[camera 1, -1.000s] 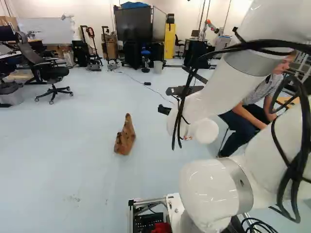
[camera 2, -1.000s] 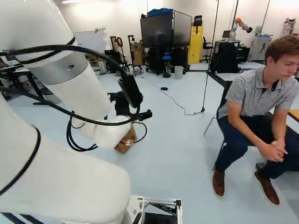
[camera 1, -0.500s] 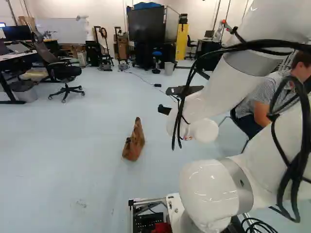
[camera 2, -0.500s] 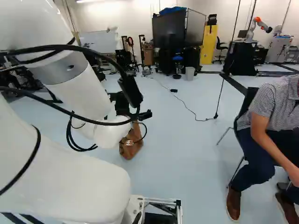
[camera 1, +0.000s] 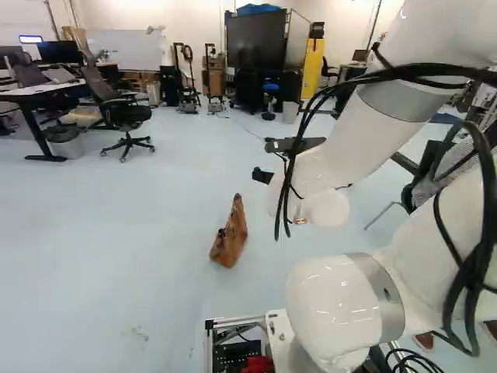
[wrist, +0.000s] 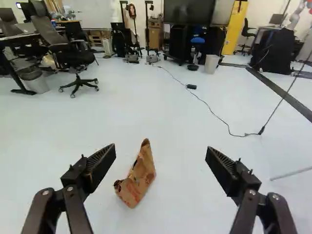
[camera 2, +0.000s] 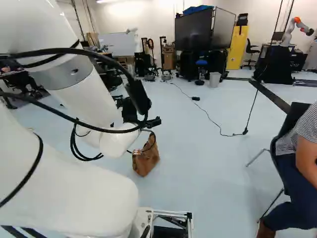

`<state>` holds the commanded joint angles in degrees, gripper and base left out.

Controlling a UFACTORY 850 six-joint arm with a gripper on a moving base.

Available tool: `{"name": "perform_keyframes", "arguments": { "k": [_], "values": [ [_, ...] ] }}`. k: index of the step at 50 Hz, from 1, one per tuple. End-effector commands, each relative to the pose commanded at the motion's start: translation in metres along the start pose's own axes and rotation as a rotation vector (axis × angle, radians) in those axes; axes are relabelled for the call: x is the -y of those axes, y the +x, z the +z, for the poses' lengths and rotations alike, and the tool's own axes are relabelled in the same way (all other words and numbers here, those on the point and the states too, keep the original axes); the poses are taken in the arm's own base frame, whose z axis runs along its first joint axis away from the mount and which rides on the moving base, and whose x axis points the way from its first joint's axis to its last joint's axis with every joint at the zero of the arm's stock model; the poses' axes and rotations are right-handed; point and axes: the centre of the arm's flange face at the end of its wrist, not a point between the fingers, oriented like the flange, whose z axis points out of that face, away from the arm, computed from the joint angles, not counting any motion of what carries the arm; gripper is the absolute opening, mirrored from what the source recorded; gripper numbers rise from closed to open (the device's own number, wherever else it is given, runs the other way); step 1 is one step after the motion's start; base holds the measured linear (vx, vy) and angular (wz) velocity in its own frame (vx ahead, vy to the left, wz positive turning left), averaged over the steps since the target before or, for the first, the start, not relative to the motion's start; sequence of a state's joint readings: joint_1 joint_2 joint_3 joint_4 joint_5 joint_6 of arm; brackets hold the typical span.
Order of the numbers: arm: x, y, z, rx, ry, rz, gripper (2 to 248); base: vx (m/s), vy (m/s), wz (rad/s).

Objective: Pick up the grocery bag from the ground

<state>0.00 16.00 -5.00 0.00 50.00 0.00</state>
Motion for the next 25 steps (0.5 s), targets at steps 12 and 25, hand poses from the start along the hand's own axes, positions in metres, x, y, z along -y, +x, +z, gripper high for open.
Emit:
{"name": "perform_keyframes", "arguments": {
  "k": [12, 25],
  "values": [
    [0.0000, 0.0000, 0.0000, 0.000, 0.000, 0.000, 247, 0.225, 0.076, 0.077],
    [0.0000, 0.0000, 0.0000, 0.000, 0.000, 0.000, 247, 0.249, 0.070, -0.011]
  ]
}}
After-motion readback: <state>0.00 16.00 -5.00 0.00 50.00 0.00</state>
